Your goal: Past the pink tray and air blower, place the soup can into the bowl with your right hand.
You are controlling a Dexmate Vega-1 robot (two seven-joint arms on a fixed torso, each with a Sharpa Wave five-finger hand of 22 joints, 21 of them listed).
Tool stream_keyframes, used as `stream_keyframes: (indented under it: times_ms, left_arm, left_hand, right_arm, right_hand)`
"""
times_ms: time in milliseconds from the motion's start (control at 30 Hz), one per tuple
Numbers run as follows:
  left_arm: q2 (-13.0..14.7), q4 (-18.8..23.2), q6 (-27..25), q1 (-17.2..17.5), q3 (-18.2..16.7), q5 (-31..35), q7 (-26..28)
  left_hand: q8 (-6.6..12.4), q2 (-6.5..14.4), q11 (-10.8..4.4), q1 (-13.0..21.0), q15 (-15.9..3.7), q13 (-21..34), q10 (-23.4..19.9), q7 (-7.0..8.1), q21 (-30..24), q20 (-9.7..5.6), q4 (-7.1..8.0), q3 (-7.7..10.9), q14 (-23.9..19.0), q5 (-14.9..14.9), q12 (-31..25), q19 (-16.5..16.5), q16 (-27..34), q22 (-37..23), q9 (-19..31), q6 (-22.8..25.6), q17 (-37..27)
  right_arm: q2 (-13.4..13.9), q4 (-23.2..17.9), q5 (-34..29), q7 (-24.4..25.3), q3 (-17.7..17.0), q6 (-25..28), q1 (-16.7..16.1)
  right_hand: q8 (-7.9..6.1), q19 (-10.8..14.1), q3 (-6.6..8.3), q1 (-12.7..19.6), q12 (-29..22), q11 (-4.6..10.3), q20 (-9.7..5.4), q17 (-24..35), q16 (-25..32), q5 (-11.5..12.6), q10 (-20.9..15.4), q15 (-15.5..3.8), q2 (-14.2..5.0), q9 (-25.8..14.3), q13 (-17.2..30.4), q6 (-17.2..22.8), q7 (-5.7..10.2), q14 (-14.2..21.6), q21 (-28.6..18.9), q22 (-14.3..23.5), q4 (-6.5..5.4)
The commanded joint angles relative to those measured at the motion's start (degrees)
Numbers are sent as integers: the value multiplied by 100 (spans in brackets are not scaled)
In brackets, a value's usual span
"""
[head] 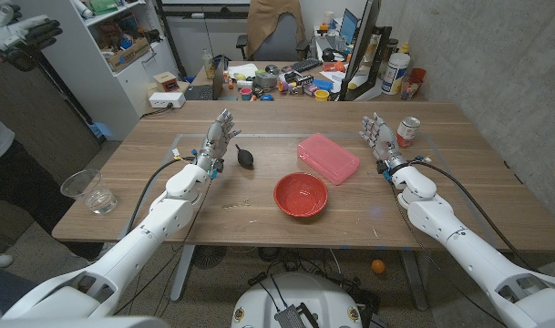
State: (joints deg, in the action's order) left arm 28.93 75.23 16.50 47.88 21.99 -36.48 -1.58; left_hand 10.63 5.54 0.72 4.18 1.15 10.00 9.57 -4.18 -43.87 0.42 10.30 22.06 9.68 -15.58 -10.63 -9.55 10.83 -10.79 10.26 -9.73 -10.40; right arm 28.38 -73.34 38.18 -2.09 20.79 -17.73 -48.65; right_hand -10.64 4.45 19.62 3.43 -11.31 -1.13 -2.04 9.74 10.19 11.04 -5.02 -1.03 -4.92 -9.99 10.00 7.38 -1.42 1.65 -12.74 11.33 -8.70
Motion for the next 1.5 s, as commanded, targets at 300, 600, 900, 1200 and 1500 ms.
stream_keyframes:
  times_ms: [300,600,900,1200,1500]
  left_arm:
    - [16,40,77,83,-37,-20,-2]
    - [41,103,107,130,-48,4,26]
    - [56,137,108,162,-51,2,26]
    - [74,165,131,165,-52,9,-2]
    - [88,198,115,192,-45,3,-14]
  left_hand:
    - [31,465,-64,-65,-15,13,673,46,9,34,18,66,442,-34,-40,-587,25,-11,23,-463,-17]
    - [58,462,-88,-78,-17,15,625,93,14,56,17,83,424,-38,-57,-580,32,-11,26,-383,-17]
    - [75,461,-98,-89,-9,18,550,108,18,118,18,99,388,-42,-82,-579,45,-11,29,-317,-18]
    - [80,458,-95,-99,-4,21,482,120,18,152,17,114,334,-45,-100,-561,63,-11,31,-278,-19]
    - [74,456,-86,-103,-6,23,470,102,20,154,16,123,327,-47,-99,-555,62,-11,33,-278,-20]
  right_arm:
    - [336,-296,-902,516,162,-76,68]
    - [701,-646,-1757,1057,255,170,144]
    - [1125,-1181,-2680,1657,257,663,192]
    - [1415,-1569,-3429,2060,235,1147,278]
    - [1652,-1650,-4022,2057,342,1498,529]
  right_hand:
    - [-48,52,82,126,-55,10,-68,-8,11,10,-127,72,-295,-33,25,146,83,93,-36,5,96]
    - [-51,127,43,271,-120,-124,336,5,75,-36,-354,429,-110,-53,43,223,84,403,-57,10,263]
    - [-142,271,70,542,-217,-182,728,29,135,-62,-652,396,26,-76,71,514,188,799,-100,19,517]
    - [-238,561,144,844,-353,-160,593,45,153,-79,-1028,298,57,-116,112,842,219,1088,-206,45,776]
    - [-224,575,267,1131,-295,-89,469,50,94,-63,-899,208,-51,-148,134,864,296,1081,-215,70,981]
